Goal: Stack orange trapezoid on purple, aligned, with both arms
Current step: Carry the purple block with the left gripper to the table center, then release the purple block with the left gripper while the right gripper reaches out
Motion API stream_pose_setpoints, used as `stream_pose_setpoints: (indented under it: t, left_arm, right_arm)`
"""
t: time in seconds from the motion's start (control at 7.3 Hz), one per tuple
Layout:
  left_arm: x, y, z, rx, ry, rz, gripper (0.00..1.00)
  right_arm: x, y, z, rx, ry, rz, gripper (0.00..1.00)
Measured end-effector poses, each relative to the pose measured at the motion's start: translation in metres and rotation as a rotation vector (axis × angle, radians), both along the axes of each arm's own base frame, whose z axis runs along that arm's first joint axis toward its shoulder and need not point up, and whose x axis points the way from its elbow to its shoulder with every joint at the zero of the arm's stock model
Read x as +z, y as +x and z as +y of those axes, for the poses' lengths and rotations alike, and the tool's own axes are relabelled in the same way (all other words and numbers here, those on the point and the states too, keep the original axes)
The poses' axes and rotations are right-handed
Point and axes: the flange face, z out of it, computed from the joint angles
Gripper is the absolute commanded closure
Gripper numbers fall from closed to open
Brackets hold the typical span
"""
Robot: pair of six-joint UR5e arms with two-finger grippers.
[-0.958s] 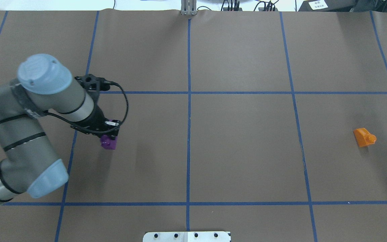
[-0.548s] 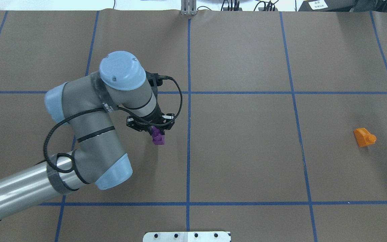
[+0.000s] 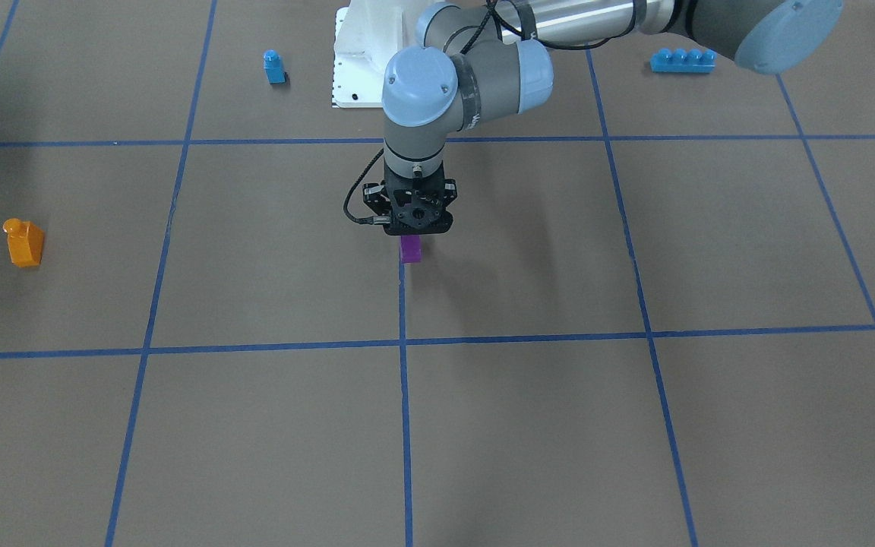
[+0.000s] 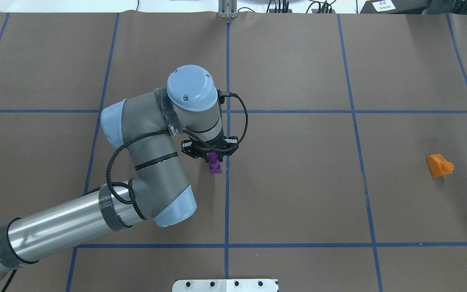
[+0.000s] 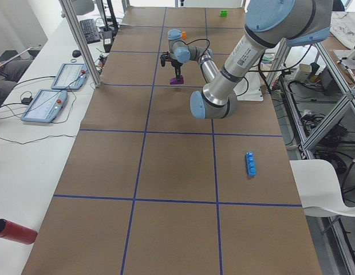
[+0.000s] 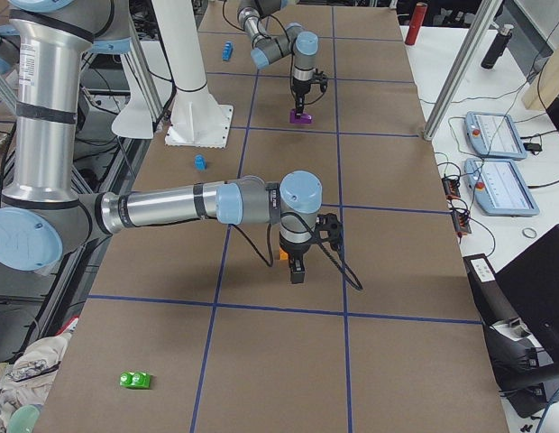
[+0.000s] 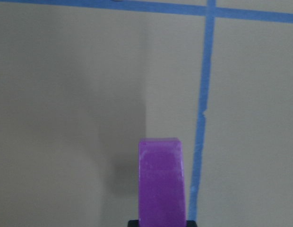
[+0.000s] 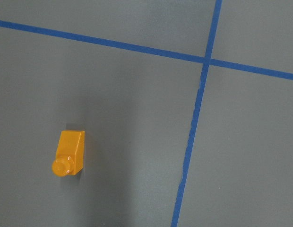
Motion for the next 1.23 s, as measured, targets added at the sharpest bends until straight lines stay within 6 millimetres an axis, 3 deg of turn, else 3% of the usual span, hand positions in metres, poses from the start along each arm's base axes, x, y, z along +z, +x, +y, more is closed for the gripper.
stream_pose_setpoints:
  t: [0.27,0.96,1.23]
  left_arm:
    - [0.001,0.017,-0.003,0.002,0.001,-0.002,1.00]
    - [0.010,0.031,0.003,0.001,0.056,-0.030,1.00]
    - [0.011,0.032,0.004,0.016,0.078,-0.033,0.66]
  right_arm:
    - [0.000,0.000,0.000,0.000,0.000,0.000,0.00]
    - [0.000,0.000,0.000,0.001,-0.001,0.000,0.00]
    - [0.000,0.000,0.000,0.001,-0.001,-0.001,0.00]
